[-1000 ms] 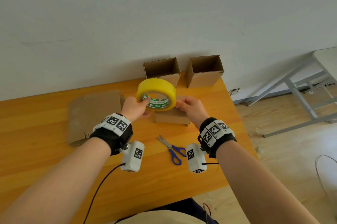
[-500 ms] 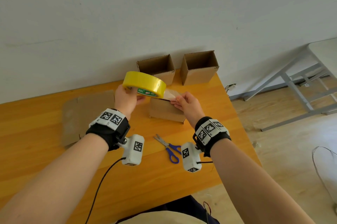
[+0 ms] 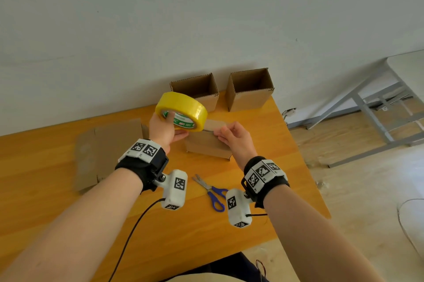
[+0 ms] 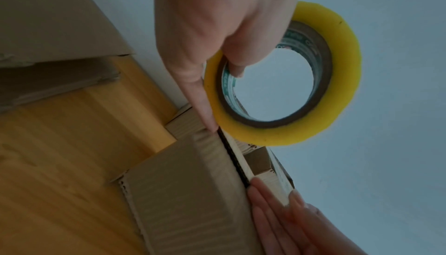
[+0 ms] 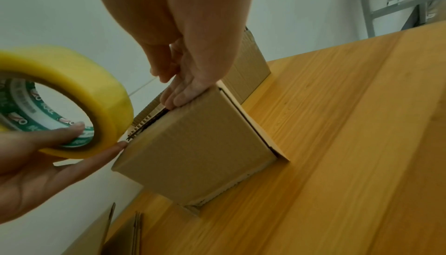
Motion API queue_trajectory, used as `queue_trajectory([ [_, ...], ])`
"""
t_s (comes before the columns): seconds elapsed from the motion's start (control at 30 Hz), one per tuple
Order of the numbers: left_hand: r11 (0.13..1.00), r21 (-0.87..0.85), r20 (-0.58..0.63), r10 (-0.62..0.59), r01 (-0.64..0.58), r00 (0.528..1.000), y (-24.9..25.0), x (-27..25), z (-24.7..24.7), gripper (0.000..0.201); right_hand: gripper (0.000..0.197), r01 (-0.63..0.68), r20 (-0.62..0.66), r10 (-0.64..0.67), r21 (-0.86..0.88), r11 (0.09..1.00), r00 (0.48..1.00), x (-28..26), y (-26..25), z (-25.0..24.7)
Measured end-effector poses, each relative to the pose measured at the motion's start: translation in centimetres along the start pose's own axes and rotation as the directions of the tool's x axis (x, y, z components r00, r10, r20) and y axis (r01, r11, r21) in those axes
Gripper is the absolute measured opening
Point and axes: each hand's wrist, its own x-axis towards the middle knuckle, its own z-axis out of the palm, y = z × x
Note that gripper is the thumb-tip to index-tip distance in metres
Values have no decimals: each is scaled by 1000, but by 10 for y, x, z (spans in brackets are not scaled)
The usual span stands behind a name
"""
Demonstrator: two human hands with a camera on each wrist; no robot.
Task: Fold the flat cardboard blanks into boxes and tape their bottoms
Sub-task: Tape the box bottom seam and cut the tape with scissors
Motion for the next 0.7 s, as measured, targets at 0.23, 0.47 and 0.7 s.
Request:
queue_trajectory([
  [0.23,998,-57,4,-26,26,1000,12,10,-19,12,13,-22,-9,23,103,994,1000,2,0,-3],
  [0.47,948,-205,271,-184,244,945,9,8,5,39,13,-53,-14,55,133,990,998,1,-8,-3],
  [0.7,976,-119,185,-161,184,970,1,11,12,35,14,-40,-96,62,214,976,993,-3,-9,-7],
])
